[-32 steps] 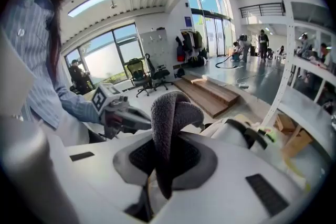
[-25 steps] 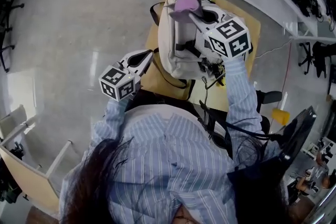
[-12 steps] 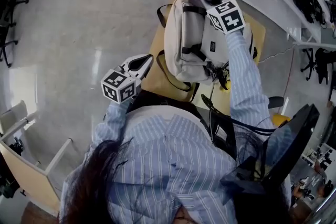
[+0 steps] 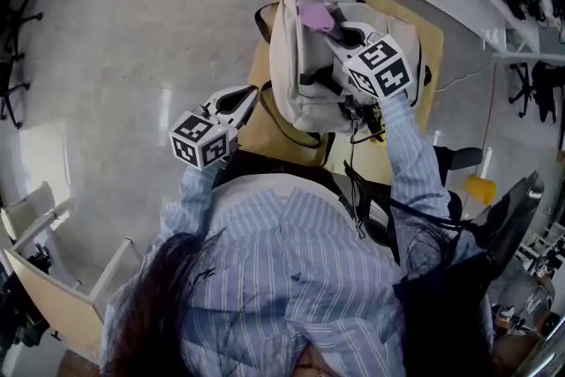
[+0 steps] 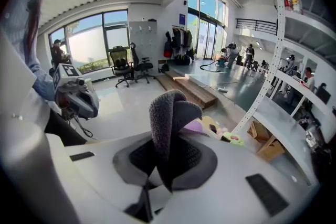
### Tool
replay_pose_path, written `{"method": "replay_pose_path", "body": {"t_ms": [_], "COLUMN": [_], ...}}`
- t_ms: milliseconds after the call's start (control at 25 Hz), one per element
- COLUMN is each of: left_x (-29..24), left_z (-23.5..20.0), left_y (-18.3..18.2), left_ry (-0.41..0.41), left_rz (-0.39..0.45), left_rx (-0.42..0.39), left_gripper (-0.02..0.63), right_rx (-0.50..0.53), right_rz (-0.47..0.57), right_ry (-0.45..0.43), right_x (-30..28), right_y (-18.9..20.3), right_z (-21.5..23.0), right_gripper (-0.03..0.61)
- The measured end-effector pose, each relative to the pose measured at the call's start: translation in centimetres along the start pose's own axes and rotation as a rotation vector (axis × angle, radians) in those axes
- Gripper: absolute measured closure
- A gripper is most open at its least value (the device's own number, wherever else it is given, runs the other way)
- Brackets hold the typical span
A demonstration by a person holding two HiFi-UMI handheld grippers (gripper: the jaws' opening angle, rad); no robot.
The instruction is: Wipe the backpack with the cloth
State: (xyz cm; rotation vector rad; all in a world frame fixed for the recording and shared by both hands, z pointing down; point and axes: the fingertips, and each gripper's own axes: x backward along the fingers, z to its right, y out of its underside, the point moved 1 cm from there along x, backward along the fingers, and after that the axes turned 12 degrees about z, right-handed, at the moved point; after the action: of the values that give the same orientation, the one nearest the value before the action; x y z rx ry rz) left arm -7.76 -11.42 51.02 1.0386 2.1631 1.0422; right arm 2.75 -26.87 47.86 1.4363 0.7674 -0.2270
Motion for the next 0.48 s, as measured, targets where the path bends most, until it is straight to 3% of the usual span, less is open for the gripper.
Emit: {"method": "replay_pose_path", "body": {"t_ms": [280, 480], "left_x": [-1.4, -2.1], "left_z": [1.3, 1.9], "left_y": [0.3, 0.4], "left_ry": [0.043, 0.053], "left_rz": [-0.019, -0.020], "left_rx": [-0.006, -0.006], "left_gripper": [0.607, 0.607], "right_rx": [-0.083, -0.215], "right_rz": [0.005, 0.020], "right_ry": [-0.090, -0.102], "right_x": [3.9, 6.8], "right_y": [2.7, 5.2], "right_z": [-7.4, -11.6], "right_gripper": [0.537, 0.537]}}
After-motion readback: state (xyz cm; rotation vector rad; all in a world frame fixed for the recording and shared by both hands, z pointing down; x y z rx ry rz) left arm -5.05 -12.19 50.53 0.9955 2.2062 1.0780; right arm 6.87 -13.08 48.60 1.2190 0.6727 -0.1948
